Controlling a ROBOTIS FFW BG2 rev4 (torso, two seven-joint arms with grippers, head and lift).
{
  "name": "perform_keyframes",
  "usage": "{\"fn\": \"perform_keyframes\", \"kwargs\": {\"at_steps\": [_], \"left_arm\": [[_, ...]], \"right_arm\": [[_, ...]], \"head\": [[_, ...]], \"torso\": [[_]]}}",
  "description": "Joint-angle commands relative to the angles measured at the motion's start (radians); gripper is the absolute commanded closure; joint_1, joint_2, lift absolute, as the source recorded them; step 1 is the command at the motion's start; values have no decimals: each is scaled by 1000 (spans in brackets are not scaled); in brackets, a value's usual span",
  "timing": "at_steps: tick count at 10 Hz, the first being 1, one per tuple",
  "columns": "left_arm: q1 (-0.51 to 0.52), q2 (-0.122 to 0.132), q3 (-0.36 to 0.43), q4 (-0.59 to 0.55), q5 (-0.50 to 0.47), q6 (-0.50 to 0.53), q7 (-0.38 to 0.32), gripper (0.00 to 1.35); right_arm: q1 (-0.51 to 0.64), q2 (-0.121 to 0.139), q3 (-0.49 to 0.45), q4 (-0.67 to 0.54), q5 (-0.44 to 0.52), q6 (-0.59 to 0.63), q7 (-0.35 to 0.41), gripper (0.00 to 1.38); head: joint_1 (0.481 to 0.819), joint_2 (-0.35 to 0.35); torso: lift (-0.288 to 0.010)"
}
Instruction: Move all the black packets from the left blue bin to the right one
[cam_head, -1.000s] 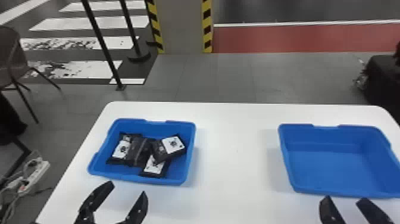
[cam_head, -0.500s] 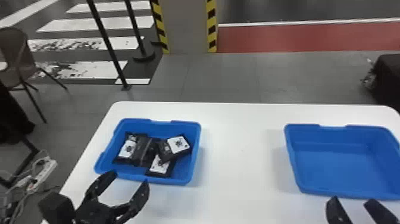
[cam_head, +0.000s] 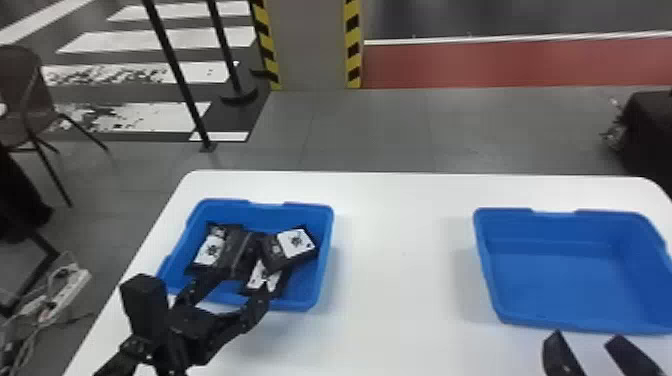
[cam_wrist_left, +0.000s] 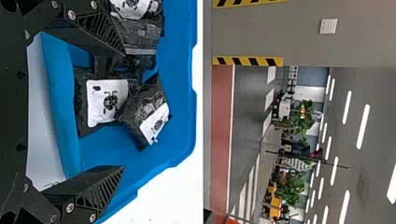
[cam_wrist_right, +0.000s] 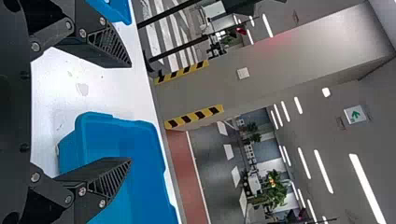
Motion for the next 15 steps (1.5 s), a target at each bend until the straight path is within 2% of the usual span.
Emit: {"fn": "perform_keyframes", "kwargs": {"at_steps": [1, 4, 7, 10, 12, 13, 15], "left_arm": [[-65, 9, -4, 15, -62, 58, -17, 176], [-156, 21, -9, 45, -138, 154, -60, 177], [-266, 64, -56, 123, -188, 237, -110, 185], [-345, 70, -81, 222, -246, 227, -127, 182], [-431, 81, -99, 376, -249, 176, -147, 203], [-480, 93, -122, 455, -255, 149, -164, 386], [-487, 79, -105, 479, -255, 137, -166, 1010]], "right_arm": [[-2, 0, 0, 2, -3, 0, 1, 338], [-4, 0, 0, 5, -6, 0, 1, 338], [-6, 0, 2, 12, -9, 0, 1, 338], [-6, 0, 2, 15, -14, 0, 1, 338], [-6, 0, 2, 15, -17, 0, 1, 338], [-9, 0, 2, 15, -17, 0, 1, 338], [-11, 0, 2, 17, -17, -2, 1, 338]], "head": [[695, 121], [695, 119], [695, 111], [695, 98], [695, 90], [695, 86], [695, 63]], "torso": [[-110], [-110], [-110], [-110], [-110], [-110], [-110]]}}
